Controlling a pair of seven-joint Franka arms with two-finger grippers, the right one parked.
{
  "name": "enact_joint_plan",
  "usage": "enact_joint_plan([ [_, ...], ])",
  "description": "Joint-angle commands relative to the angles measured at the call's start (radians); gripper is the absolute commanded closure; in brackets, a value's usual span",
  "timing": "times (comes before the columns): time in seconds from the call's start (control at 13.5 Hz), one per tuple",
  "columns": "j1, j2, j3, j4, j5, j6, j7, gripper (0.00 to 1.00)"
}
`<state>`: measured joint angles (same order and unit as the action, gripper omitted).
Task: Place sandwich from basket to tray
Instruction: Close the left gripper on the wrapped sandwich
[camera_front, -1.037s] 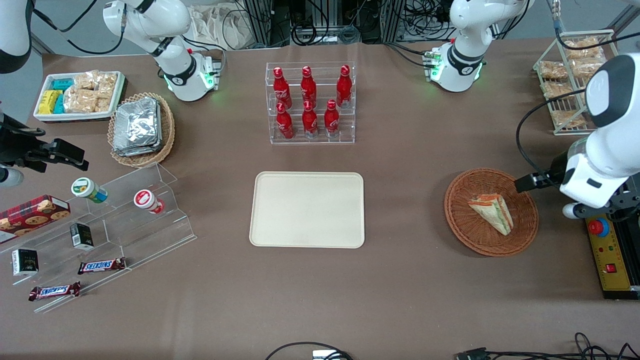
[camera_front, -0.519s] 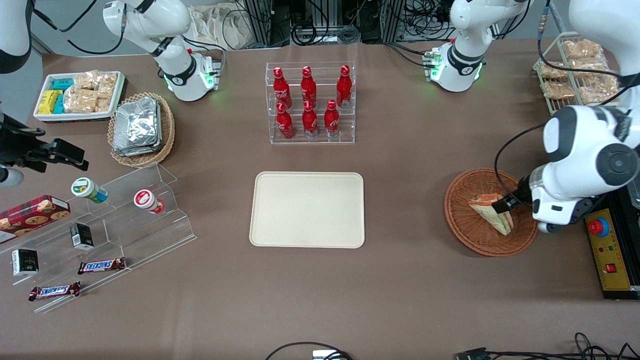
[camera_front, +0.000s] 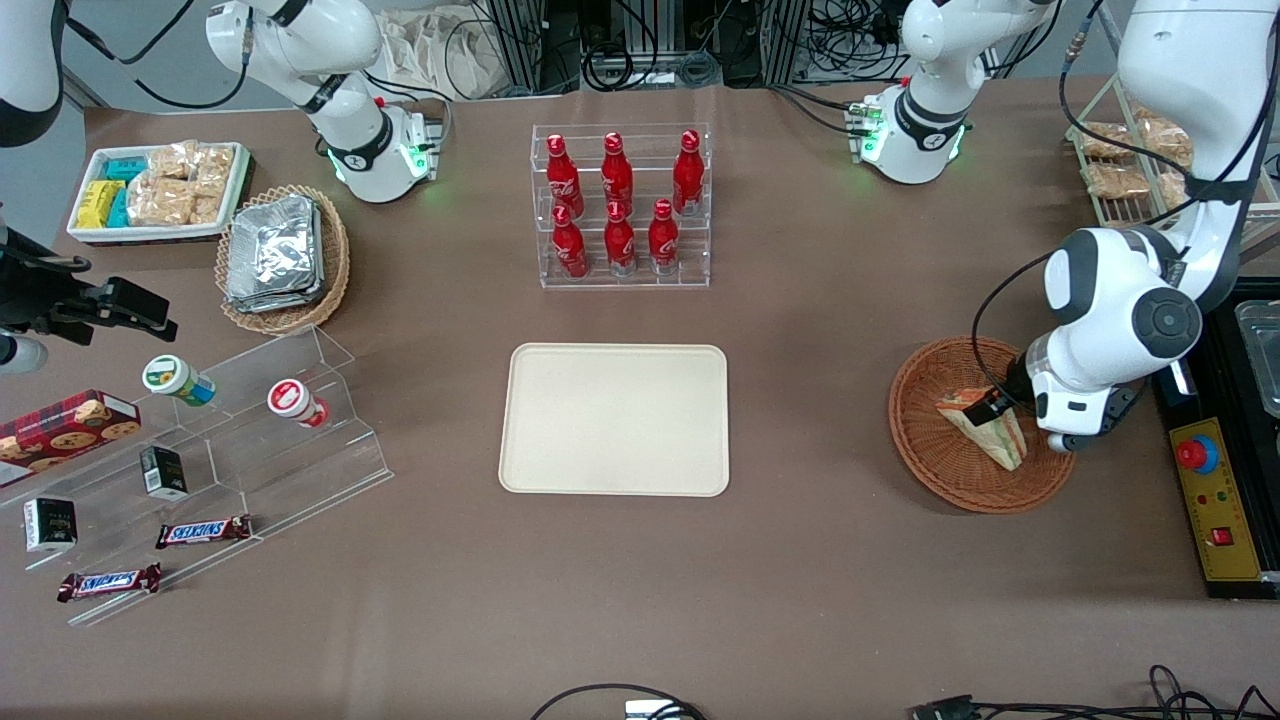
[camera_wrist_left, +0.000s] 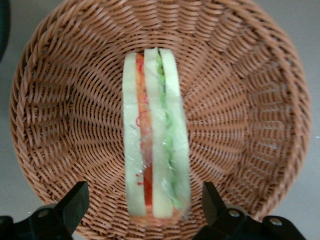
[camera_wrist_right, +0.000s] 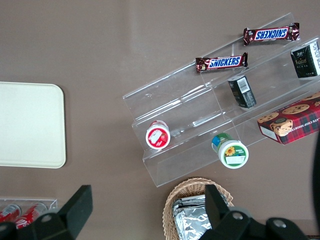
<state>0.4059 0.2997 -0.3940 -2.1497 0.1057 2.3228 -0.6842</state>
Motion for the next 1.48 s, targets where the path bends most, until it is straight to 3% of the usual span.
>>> enact_joint_plan([
  [0.0,0.007,0.025,0.000,-0.006,0.009,0.030,-0.020,0.00],
  [0.15,0.005,0.056,0.006,0.002,0.014,0.070,-0.052,0.00],
  [0.22,0.005,0.071,0.006,0.019,0.018,0.073,-0.085,0.11],
  [0.3,0.005,0.085,0.007,0.037,0.022,0.072,-0.107,0.35],
  [0.44,0.007,0.091,0.006,0.054,0.022,0.055,-0.152,0.99],
  [0.89,-0.051,0.147,-0.012,0.463,0.012,-0.495,-0.121,1.00],
  [1.41,-0.101,0.151,-0.017,0.545,0.000,-0.548,-0.053,1.00],
])
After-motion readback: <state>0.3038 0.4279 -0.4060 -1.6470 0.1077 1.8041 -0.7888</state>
